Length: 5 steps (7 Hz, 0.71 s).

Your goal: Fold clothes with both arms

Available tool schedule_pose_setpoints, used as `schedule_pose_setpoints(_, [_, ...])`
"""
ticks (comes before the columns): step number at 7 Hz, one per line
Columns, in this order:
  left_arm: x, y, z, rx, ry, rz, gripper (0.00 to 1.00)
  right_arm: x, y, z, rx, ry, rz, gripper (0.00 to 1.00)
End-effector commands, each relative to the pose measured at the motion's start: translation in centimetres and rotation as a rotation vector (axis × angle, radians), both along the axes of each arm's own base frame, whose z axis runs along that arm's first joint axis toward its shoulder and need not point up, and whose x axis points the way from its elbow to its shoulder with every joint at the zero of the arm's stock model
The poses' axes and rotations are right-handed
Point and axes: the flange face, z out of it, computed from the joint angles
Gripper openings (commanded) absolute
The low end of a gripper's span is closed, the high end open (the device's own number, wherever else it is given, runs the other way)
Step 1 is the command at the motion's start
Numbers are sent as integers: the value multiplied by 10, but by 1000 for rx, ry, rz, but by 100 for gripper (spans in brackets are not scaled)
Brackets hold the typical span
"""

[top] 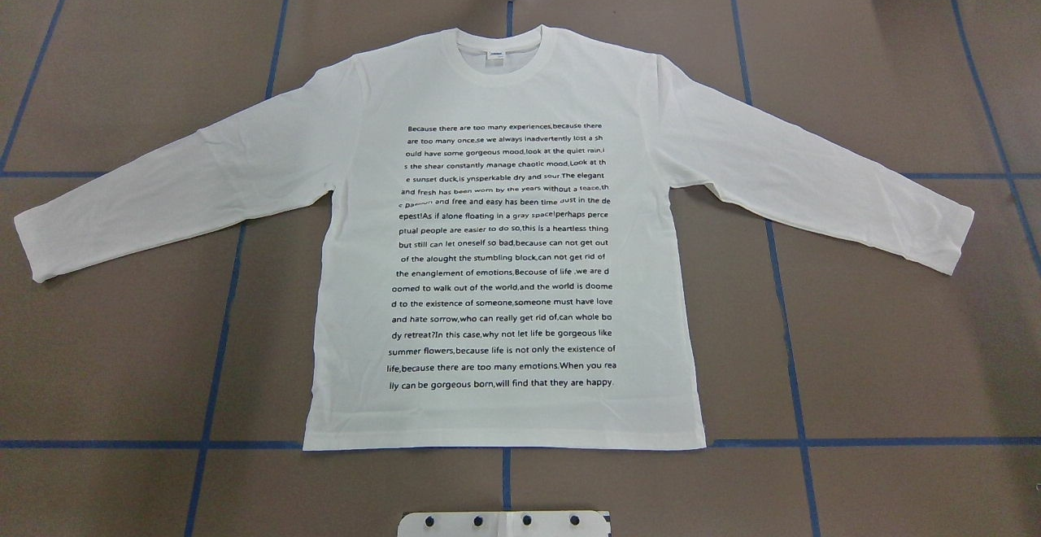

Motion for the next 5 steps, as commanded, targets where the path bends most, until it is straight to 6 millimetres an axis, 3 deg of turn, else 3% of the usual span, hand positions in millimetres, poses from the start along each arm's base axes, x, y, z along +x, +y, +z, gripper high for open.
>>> schedule_pose_setpoints(1, [0, -1, -2, 3, 0, 0, 100, 0, 1, 1, -2, 1, 0, 100])
schedule_pose_setpoints(5, [0, -13, -39, 135, -7, -1, 100, 0, -8, -16, 45, -3, 0, 100])
